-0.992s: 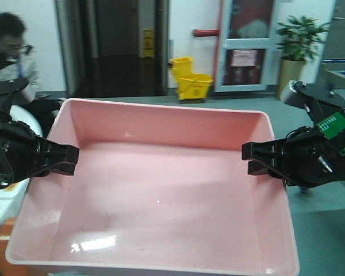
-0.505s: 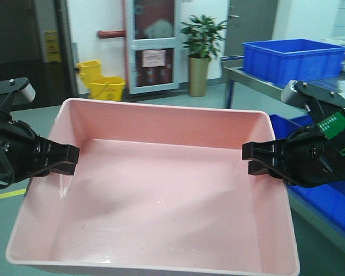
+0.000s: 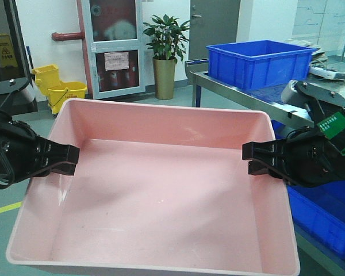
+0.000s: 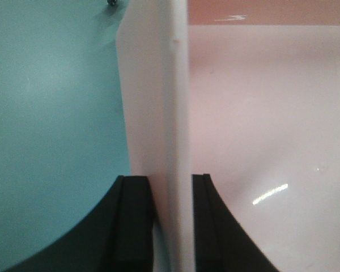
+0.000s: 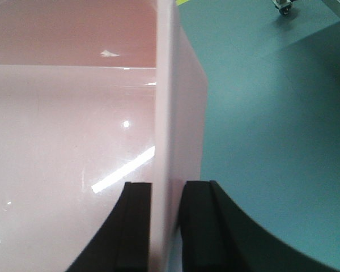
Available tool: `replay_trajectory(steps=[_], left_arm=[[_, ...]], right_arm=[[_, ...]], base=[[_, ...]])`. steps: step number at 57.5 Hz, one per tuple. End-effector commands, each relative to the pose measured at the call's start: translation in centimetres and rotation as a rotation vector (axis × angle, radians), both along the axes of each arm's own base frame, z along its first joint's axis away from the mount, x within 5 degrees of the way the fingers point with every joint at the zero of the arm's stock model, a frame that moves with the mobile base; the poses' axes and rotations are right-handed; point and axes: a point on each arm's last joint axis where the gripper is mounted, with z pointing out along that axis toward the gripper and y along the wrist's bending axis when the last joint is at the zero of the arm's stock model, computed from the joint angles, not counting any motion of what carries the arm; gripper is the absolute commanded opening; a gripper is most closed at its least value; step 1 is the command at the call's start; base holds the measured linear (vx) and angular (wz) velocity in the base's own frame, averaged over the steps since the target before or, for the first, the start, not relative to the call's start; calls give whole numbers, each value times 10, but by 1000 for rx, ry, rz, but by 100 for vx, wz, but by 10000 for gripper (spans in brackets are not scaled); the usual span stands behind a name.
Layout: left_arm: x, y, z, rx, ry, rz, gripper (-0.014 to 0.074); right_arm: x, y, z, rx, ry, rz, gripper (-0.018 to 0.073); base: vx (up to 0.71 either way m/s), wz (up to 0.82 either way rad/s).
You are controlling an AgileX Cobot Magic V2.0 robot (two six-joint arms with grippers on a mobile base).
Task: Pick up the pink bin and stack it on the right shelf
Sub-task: 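Hold the pink bin raised in both grippers while the base drives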
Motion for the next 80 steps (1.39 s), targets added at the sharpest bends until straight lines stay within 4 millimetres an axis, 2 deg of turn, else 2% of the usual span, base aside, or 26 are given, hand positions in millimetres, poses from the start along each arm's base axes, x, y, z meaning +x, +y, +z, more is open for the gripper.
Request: replay_trajectory(steps=[1, 48, 63, 80], left_arm=[[-8, 3, 27, -59, -121, 16, -8], [-8, 3, 27, -59, -120, 16, -8], [-8, 3, 27, -59, -120, 16, -8], [-8, 3, 27, -59, -120, 16, -8]], right_arm=[[-1, -6, 26, 17, -161, -32, -8], [-1, -6, 26, 17, -160, -32, -8], [-1, -6, 26, 17, -162, -32, -8], [-1, -6, 26, 17, -162, -32, -8]], base=[[39, 5], [45, 21], [40, -38], [34, -81]])
